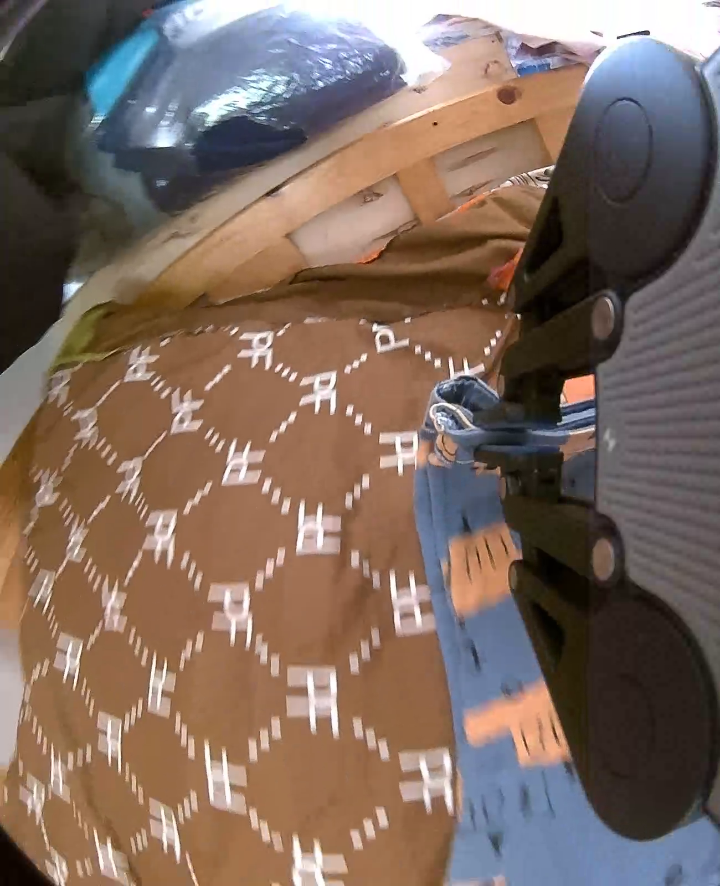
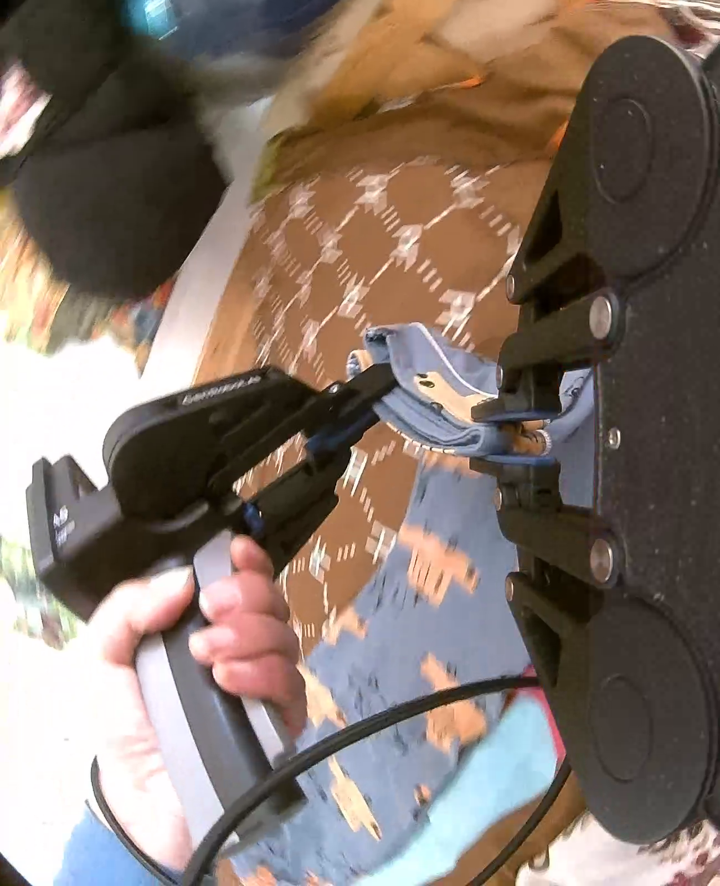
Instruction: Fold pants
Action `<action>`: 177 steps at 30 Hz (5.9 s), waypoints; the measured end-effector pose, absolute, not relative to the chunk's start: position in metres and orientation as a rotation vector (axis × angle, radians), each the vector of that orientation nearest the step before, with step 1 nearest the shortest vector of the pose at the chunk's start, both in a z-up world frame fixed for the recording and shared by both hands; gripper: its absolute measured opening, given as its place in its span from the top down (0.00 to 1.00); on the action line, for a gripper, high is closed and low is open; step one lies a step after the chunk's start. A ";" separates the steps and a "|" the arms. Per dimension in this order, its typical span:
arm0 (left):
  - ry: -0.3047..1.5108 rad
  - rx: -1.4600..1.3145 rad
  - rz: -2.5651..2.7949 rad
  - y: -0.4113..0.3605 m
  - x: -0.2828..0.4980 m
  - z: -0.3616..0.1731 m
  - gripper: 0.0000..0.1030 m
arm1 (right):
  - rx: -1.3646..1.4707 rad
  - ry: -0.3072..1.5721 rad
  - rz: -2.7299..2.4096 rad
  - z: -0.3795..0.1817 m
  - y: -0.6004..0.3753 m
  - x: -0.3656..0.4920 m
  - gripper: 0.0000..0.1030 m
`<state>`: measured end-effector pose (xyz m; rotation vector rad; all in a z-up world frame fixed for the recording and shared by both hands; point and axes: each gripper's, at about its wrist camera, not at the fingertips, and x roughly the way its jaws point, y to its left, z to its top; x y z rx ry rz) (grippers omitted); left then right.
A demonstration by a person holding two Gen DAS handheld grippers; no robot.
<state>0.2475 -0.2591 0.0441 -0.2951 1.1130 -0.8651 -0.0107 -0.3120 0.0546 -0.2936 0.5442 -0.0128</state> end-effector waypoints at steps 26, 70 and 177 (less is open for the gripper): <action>1.135 -0.472 -0.671 -0.100 0.257 -0.043 0.73 | -0.295 0.715 0.116 0.013 -0.194 0.031 0.79; 0.978 -0.405 -0.598 0.024 0.245 0.000 0.97 | -0.233 0.690 0.374 0.038 -0.103 0.060 0.88; 0.522 -0.419 0.059 0.157 0.124 0.020 0.49 | -0.207 0.656 0.273 -0.014 -0.163 0.093 0.01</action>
